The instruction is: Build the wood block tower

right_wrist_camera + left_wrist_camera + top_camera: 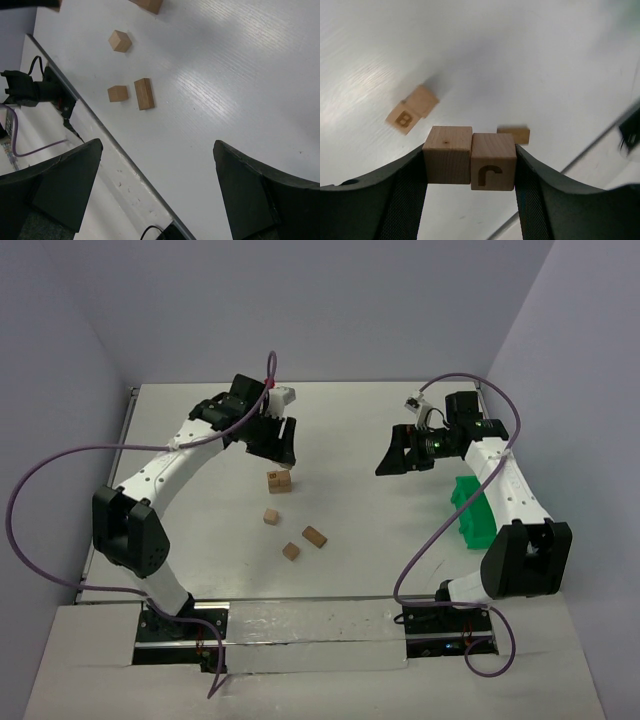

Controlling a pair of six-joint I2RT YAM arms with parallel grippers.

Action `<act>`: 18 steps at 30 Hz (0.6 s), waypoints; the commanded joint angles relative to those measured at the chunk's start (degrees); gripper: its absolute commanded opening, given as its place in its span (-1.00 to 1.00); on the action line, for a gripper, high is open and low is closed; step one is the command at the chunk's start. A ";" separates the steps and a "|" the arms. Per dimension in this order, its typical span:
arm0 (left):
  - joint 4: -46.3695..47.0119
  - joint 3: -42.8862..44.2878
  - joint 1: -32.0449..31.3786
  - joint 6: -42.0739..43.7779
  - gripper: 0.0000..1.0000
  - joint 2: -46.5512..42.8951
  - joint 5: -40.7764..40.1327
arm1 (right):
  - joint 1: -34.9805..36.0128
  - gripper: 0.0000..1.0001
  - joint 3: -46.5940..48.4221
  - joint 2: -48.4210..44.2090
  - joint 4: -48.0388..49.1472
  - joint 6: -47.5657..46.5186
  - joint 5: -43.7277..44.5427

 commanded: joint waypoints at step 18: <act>-4.72 2.13 -6.26 -36.74 -1.00 6.18 -31.17 | -0.35 0.99 -0.14 1.01 2.97 1.49 2.30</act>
